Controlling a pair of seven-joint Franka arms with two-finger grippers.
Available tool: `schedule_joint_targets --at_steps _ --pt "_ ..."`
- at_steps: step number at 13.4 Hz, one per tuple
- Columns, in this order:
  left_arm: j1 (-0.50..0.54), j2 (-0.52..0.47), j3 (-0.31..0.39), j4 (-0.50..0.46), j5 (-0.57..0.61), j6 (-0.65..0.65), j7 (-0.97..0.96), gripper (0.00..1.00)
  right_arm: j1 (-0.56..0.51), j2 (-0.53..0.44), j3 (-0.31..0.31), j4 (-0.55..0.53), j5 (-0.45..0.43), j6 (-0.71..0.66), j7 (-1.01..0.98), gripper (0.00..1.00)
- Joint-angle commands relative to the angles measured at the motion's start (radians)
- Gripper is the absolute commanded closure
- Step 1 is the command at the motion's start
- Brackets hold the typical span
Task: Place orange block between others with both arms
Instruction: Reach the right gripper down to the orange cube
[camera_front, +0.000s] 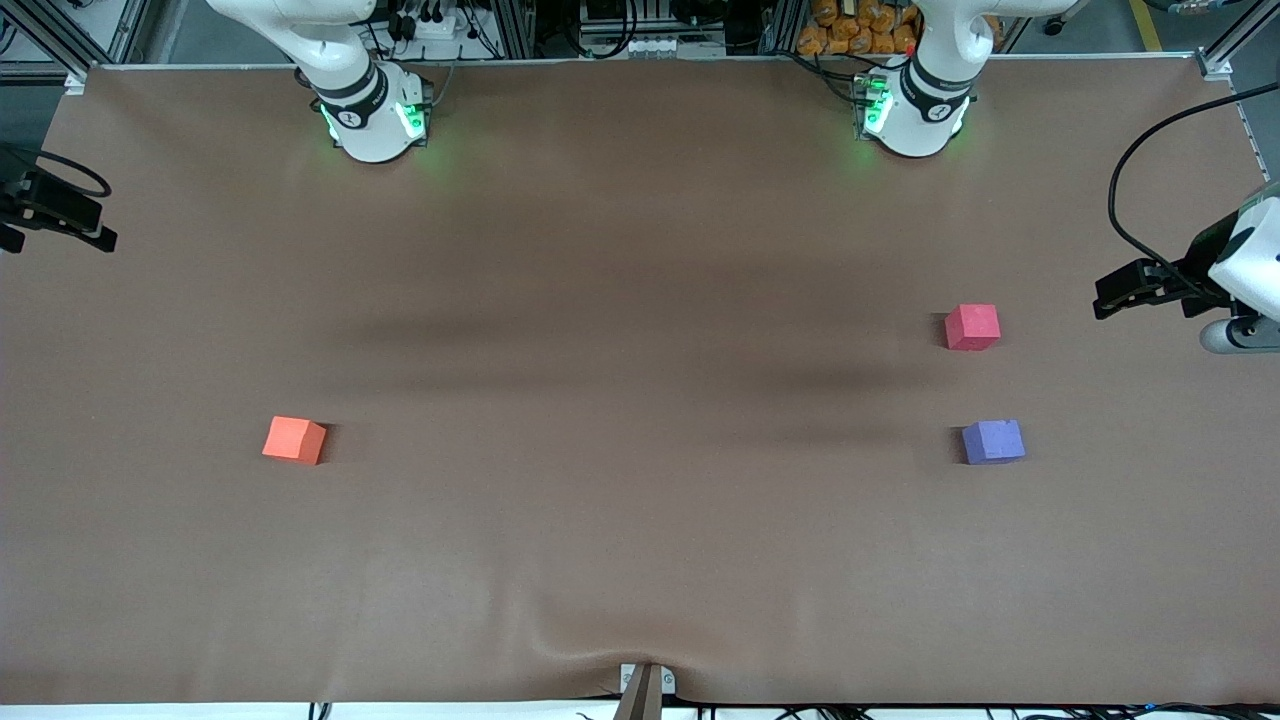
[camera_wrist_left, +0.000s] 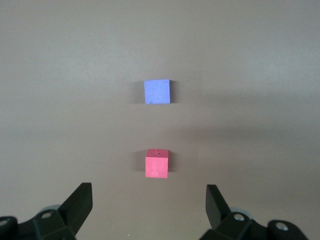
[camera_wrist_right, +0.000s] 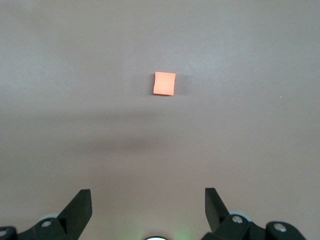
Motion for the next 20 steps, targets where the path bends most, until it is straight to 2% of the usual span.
schedule_joint_targets --at_steps 1,7,9,11,12,15,16,17,20 --pt "-0.002 0.006 -0.001 0.016 -0.010 -0.014 -0.020 0.00 0.008 0.033 0.003 0.016 0.003 -0.004 -0.009 0.00" --pt "-0.002 0.006 -0.001 0.014 -0.010 -0.014 -0.020 0.00 0.088 0.200 0.002 0.004 -0.012 -0.021 -0.004 0.00" --pt "0.000 0.006 -0.001 0.014 -0.010 -0.014 -0.019 0.00 0.070 0.254 0.000 0.004 -0.012 -0.012 -0.009 0.00" --pt "0.000 0.006 -0.001 0.013 -0.013 -0.014 -0.019 0.00 0.039 0.357 0.000 0.034 -0.006 0.005 -0.007 0.00" --pt "0.000 0.006 -0.001 0.014 -0.013 -0.014 -0.019 0.00 0.038 0.397 -0.001 0.066 -0.008 0.050 -0.007 0.00" --pt "0.000 0.006 -0.001 0.013 -0.015 -0.012 -0.019 0.00 0.033 0.453 -0.003 0.065 -0.017 0.133 -0.001 0.00" --pt "0.000 0.007 -0.001 0.013 -0.015 -0.012 -0.019 0.00 0.013 0.537 -0.004 0.063 -0.012 0.198 -0.001 0.00" --pt "-0.002 0.015 -0.001 0.014 -0.015 -0.012 -0.019 0.00 -0.025 0.575 -0.004 0.065 -0.003 0.227 -0.009 0.00" --pt "0.001 0.016 -0.001 0.014 -0.015 -0.011 -0.019 0.00 -0.070 0.590 -0.004 0.063 0.000 0.319 -0.009 0.00"
